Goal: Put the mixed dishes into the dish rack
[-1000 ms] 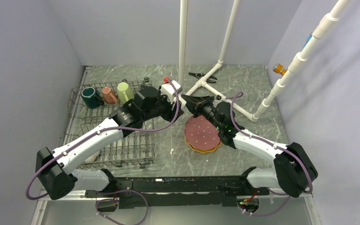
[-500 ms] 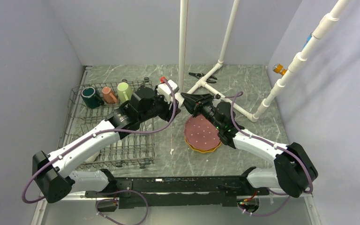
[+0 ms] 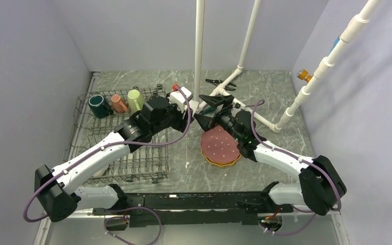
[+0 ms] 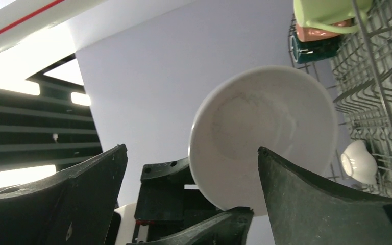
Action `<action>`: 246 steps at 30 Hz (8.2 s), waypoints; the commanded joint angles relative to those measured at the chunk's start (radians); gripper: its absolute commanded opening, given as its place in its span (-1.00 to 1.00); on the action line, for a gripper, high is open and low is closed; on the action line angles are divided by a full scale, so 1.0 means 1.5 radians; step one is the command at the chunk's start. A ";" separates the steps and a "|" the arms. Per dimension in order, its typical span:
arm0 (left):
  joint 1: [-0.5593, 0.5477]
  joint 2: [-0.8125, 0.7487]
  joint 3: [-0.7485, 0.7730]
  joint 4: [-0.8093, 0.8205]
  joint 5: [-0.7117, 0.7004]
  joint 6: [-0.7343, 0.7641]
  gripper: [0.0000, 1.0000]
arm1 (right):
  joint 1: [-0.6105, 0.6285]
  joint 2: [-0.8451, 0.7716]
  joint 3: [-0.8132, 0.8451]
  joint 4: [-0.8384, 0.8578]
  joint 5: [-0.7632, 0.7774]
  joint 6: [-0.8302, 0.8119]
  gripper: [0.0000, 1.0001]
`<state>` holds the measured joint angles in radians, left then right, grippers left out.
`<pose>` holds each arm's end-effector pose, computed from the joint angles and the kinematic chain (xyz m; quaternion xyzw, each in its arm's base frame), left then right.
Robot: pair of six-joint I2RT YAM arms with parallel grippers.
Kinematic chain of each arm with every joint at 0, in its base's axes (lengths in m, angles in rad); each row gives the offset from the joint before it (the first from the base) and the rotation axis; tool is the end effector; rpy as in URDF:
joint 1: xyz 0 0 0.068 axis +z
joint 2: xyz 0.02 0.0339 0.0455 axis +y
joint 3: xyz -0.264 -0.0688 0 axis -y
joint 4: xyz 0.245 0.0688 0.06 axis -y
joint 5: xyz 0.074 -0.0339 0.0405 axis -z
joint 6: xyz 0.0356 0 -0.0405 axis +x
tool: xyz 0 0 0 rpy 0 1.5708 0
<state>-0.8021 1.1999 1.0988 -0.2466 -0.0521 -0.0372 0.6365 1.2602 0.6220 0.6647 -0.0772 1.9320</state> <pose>0.1940 -0.1979 0.3572 0.2916 0.7649 -0.2144 0.5328 0.2246 0.1694 0.2700 0.3986 0.5726 0.6943 0.1765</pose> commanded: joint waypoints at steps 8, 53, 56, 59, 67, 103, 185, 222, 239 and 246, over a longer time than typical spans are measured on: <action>0.001 -0.025 0.004 0.048 -0.022 0.010 -1.00 | 0.001 -0.046 0.021 -0.076 0.022 -0.034 1.00; 0.105 -0.047 0.116 -0.654 -0.426 -0.354 -1.00 | -0.189 -0.417 -0.027 -0.731 0.080 -0.572 1.00; 0.106 0.008 0.119 -0.728 -0.430 -0.439 -1.00 | -0.188 -0.416 -0.038 -0.723 0.075 -0.571 1.00; 0.105 0.078 0.128 -0.781 -0.436 -0.528 -1.00 | -0.189 -0.413 -0.045 -0.717 0.072 -0.573 1.00; 0.107 0.206 0.109 -0.759 -0.429 -0.601 -1.00 | -0.189 -0.409 -0.055 -0.711 0.065 -0.580 0.99; 0.029 0.387 0.118 -0.852 -0.402 -0.753 -1.00 | -0.199 -0.378 -0.094 -0.658 0.038 -0.586 1.00; 0.195 -0.183 -0.096 0.110 0.004 0.007 0.99 | -0.198 -0.124 0.050 -0.818 0.133 -0.856 0.53; 0.155 -0.072 -0.061 0.091 0.083 -0.009 0.99 | -0.198 -0.103 -0.055 -0.779 0.100 -0.489 -0.26; 0.151 -0.060 -0.048 0.076 0.074 0.000 0.99 | -0.195 -0.089 -0.109 -0.726 0.121 -0.444 -0.33; 0.150 -0.058 -0.049 0.078 0.077 -0.002 0.99 | -0.195 -0.161 -0.155 -0.711 0.124 -0.408 -0.82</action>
<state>-0.5713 1.1172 0.9821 -0.1474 0.0483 -0.0448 0.3447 1.0550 0.4347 -0.3950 0.0467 1.2655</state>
